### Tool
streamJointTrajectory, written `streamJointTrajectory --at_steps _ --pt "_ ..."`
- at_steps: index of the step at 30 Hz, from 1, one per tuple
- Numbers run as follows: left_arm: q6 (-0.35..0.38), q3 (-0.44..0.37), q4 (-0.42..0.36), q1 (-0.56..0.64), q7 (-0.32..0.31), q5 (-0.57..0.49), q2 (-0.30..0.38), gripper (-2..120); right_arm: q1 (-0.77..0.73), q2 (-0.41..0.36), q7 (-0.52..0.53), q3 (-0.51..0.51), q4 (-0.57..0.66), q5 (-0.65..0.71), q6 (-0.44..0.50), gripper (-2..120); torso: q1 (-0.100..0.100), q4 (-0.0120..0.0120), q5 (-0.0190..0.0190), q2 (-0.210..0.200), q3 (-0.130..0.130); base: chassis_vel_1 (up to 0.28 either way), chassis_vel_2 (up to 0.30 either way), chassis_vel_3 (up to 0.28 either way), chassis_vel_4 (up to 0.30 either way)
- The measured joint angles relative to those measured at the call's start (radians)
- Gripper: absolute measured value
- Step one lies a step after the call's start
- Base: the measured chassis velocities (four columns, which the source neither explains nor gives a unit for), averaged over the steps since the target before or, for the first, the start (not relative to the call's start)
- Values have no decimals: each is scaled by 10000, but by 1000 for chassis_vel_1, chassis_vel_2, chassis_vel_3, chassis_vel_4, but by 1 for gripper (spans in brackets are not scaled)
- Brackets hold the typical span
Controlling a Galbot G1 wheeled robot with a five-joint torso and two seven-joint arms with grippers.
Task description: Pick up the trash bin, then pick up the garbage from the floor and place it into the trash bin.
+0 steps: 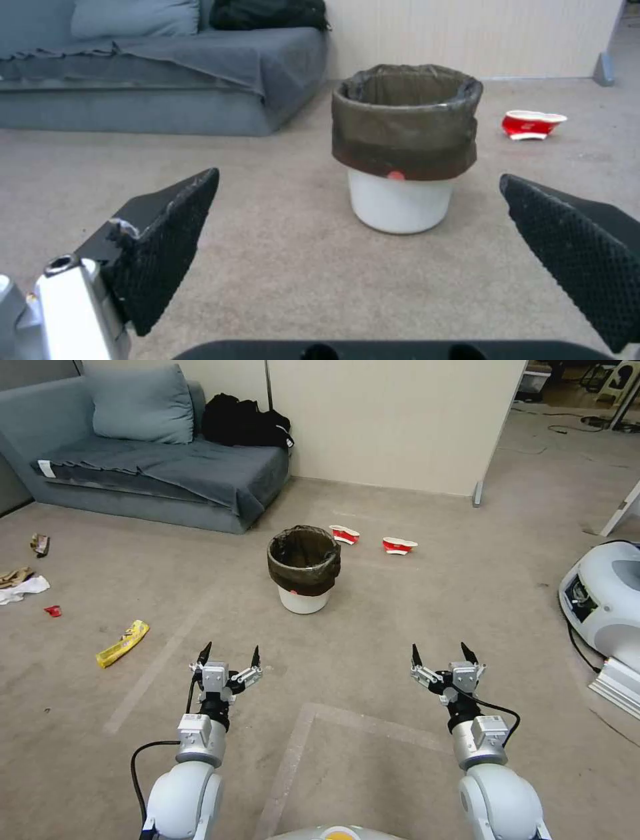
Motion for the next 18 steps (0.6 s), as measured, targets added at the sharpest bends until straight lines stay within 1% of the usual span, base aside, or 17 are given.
streamJointTrajectory --at_steps 12,13,14,15,16,18 --pt "49 20 -4 7 -7 13 0 100 -59 15 10 -1 59 -25 0 100 0 0 0 0 0 0 0 0 0" --pt "128 43 -46 17 -43 35 0 100 -126 36 33 -1 144 -79 0 100 0 2 1 0 0 0 0 0 0" --pt "360 131 -217 54 -193 113 -4 100 -310 104 92 -11 379 -233 -2 100 0 3 2 0 0 0 0 0 0" --pt "360 131 -217 54 -193 113 -4 100 -310 104 92 -11 379 -233 -2 100 0 3 2 0 0 0 0 0 0" --pt "577 225 -373 82 -335 186 -12 100 -524 188 165 -27 639 -404 -7 100 0 1 1 0 0 0 0 0 0" --pt "1414 554 -963 205 -876 468 -45 100 -1244 467 417 -73 1534 -1004 -34 100 0 -1 -1 0 -1 0 0 0 0"
